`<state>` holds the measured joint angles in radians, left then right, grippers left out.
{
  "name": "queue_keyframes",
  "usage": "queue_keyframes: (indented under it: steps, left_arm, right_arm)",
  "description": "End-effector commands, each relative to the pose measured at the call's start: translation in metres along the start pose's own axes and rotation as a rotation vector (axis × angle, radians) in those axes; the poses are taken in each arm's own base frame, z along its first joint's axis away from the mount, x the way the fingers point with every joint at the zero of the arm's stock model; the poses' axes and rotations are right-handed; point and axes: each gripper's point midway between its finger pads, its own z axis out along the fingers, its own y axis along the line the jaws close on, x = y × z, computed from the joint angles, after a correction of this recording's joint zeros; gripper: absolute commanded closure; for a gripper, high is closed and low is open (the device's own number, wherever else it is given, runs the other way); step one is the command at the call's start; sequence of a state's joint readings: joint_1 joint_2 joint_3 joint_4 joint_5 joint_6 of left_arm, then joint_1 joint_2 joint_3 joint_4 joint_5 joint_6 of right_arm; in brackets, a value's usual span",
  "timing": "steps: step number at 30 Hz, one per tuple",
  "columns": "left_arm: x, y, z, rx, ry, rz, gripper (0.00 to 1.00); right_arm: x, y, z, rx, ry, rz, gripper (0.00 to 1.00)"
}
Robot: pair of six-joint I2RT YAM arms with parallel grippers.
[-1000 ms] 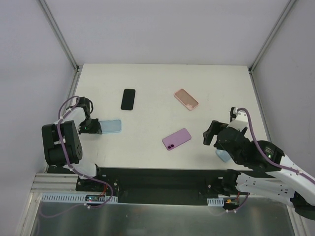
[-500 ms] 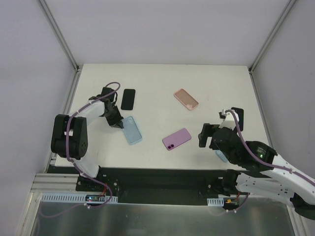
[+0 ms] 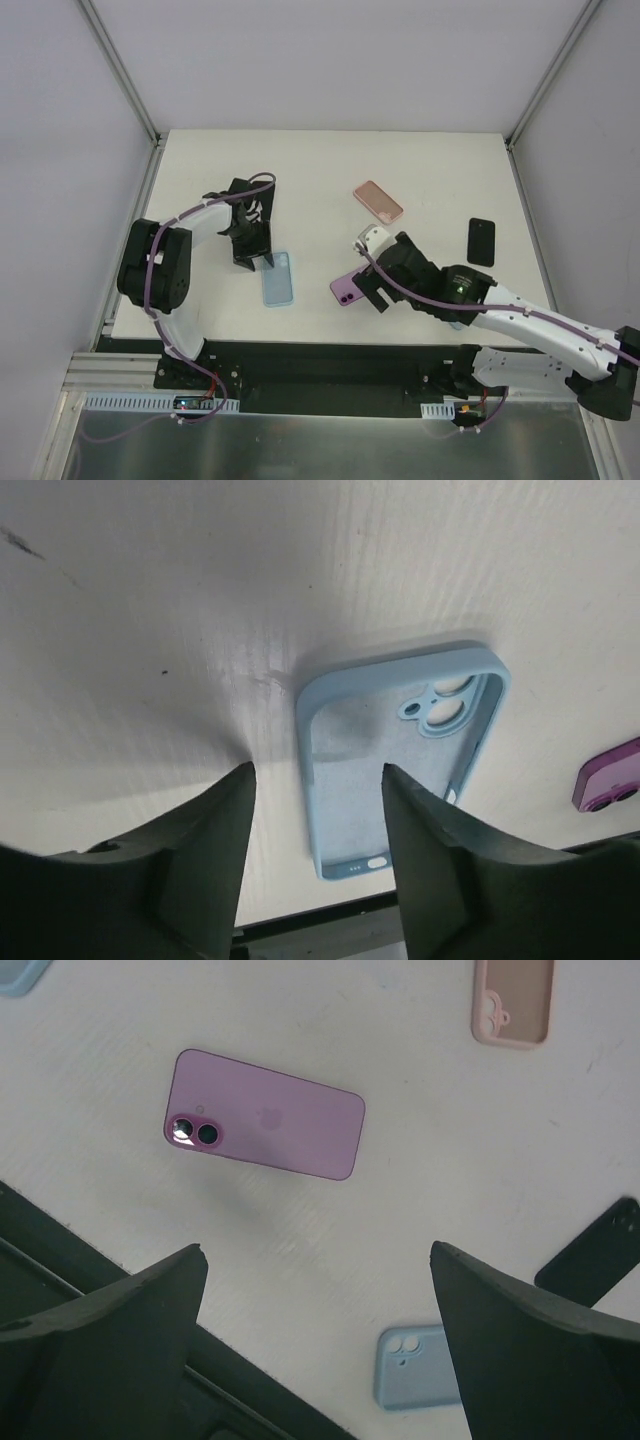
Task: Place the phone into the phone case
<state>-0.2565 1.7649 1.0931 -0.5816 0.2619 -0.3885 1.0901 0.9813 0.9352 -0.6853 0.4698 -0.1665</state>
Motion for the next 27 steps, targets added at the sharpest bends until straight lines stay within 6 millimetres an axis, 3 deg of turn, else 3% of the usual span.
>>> queue_keyframes:
  steps: [1, 2, 4, 6, 10, 12, 15, 18, 22, 24, 27]
  left_arm:
    - [-0.012, -0.019, -0.036, 0.056, -0.092, 0.057, 0.28]
    - [-0.014, -0.022, -0.043, 0.068, -0.113, 0.061, 0.11]
    - [-0.025, -0.028, -0.068, 0.097, -0.191, 0.056, 0.02]
    - [-0.029, -0.031, -0.092, 0.13, -0.264, 0.04, 0.01]
    - [-0.034, -0.008, -0.127, 0.161, -0.382, -0.077, 0.01]
    - [-0.035, 0.006, -0.15, 0.192, -0.468, -0.121, 0.01]
    - [-0.024, 0.022, -0.168, 0.206, -0.551, -0.15, 0.01]
    - [-0.011, 0.037, -0.172, 0.149, -0.618, -0.136, 0.01]
    - [0.007, 0.056, -0.158, 0.078, -0.641, -0.155, 0.01]
    - [0.01, 0.058, -0.159, 0.071, -0.659, -0.147, 0.01]
    - [0.011, 0.052, -0.168, 0.1, -0.69, -0.14, 0.01]
  right_arm:
    - [-0.027, 0.022, 0.001, -0.167, -0.088, -0.283, 0.03]
    - [-0.024, 0.03, 0.004, -0.221, -0.086, -0.344, 0.02]
    - [-0.018, 0.03, 0.013, -0.232, -0.061, -0.482, 0.02]
    - [-0.013, 0.033, 0.02, -0.266, -0.033, -0.566, 0.02]
    - [-0.004, 0.035, 0.038, -0.361, -0.03, -0.79, 0.02]
    - [0.003, 0.043, 0.05, -0.455, -0.035, -0.821, 0.02]
    - [-0.005, 0.054, 0.061, -0.594, -0.092, -0.834, 0.01]
    - [-0.005, 0.057, 0.076, -0.651, -0.107, -0.913, 0.03]
    - [0.003, 0.056, 0.104, -0.701, -0.047, -0.998, 0.05]
    - [0.013, 0.064, 0.113, -0.767, -0.023, -1.015, 0.05]
    - [0.01, 0.072, 0.127, -0.793, -0.033, -1.018, 0.06]
